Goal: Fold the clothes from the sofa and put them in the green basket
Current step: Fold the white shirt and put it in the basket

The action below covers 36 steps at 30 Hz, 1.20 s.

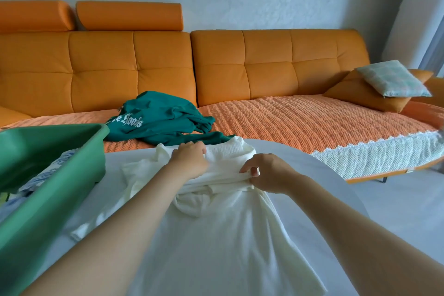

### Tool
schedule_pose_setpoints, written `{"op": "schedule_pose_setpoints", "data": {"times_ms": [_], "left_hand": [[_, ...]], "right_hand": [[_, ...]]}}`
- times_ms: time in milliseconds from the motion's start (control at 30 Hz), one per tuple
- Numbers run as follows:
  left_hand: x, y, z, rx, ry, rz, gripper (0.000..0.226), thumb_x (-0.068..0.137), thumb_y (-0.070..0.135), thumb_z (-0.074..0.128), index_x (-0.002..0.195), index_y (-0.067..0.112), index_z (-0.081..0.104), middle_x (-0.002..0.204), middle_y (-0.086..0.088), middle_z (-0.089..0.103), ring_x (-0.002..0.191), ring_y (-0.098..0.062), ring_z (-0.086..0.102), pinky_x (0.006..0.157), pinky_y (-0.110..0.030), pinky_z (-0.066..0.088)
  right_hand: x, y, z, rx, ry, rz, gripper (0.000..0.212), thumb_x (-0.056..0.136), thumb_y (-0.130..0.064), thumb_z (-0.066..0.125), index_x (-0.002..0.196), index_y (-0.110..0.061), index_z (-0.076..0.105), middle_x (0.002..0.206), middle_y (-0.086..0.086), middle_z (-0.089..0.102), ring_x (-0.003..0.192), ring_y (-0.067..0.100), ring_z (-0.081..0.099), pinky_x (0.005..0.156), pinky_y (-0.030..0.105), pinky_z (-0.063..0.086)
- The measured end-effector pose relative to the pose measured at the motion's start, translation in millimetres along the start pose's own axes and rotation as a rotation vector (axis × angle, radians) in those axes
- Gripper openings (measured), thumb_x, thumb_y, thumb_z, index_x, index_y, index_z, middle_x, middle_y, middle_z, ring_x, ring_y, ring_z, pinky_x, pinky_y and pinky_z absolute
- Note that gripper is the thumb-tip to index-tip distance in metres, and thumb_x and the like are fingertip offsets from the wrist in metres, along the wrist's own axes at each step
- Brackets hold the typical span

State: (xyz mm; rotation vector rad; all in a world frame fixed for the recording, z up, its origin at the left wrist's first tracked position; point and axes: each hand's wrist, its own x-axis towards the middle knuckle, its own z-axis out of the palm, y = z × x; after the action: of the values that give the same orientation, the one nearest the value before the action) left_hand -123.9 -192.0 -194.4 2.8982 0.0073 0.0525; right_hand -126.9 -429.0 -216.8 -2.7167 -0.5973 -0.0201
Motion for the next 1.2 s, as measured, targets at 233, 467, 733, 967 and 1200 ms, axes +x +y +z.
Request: {"op": "schedule_pose_setpoints", "data": {"times_ms": [233, 467, 733, 967, 1200], "left_hand": [[32.3, 67.2, 18.9, -0.189, -0.165, 0.119, 0.032, 0.102, 0.028, 0.03, 0.119, 0.012, 0.052, 0.122, -0.019, 0.06, 0.104, -0.032, 0.056, 0.077, -0.037, 0.04], [73.8, 103.3, 34.0, -0.327, -0.348, -0.07, 0.065, 0.081, 0.05, 0.051, 0.138, 0.02, 0.042, 0.131, -0.003, 0.049, 0.103, -0.022, 0.053, 0.088, -0.039, 0.044], [109.1, 113.1, 41.9, -0.322, -0.165, -0.032, 0.014, 0.093, 0.031, 0.057, 0.098, 0.018, 0.056, 0.103, -0.004, 0.055, 0.082, -0.019, 0.05, 0.069, -0.032, 0.041], [108.3, 109.2, 35.0, -0.12, -0.243, -0.069, 0.057, 0.091, 0.05, 0.052, 0.133, 0.012, 0.053, 0.128, -0.008, 0.057, 0.105, -0.027, 0.056, 0.08, -0.034, 0.043], [118.1, 111.4, 27.1, -0.406, -0.057, -0.002, 0.01, 0.093, 0.022, 0.057, 0.094, 0.028, 0.065, 0.116, 0.001, 0.061, 0.09, -0.017, 0.058, 0.073, -0.03, 0.048]], "right_hand": [[-6.3, 12.6, 9.1, 0.094, 0.088, 0.057, 0.017, 0.076, -0.029, 0.069, 0.086, -0.033, 0.056, 0.09, -0.012, 0.062, 0.085, 0.014, 0.061, 0.076, 0.034, 0.054], [1.3, 23.5, 13.5, 0.221, 0.073, 0.055, 0.01, 0.076, -0.031, 0.072, 0.083, -0.034, 0.065, 0.087, -0.013, 0.066, 0.085, 0.013, 0.062, 0.076, 0.03, 0.053], [1.4, 36.7, 13.4, 0.258, 0.084, 0.049, 0.015, 0.073, -0.029, 0.074, 0.072, -0.03, 0.06, 0.08, -0.01, 0.065, 0.08, 0.016, 0.063, 0.07, 0.032, 0.054], [-0.2, 43.3, 12.3, 0.145, 0.088, 0.11, 0.014, 0.072, -0.029, 0.066, 0.079, -0.029, 0.055, 0.084, -0.01, 0.064, 0.081, 0.017, 0.058, 0.063, 0.027, 0.045], [2.6, 34.0, 16.2, 0.118, 0.068, 0.034, 0.041, 0.073, -0.016, 0.057, 0.108, -0.038, 0.059, 0.076, -0.014, 0.051, 0.078, 0.015, 0.054, 0.061, 0.027, 0.039]]}}
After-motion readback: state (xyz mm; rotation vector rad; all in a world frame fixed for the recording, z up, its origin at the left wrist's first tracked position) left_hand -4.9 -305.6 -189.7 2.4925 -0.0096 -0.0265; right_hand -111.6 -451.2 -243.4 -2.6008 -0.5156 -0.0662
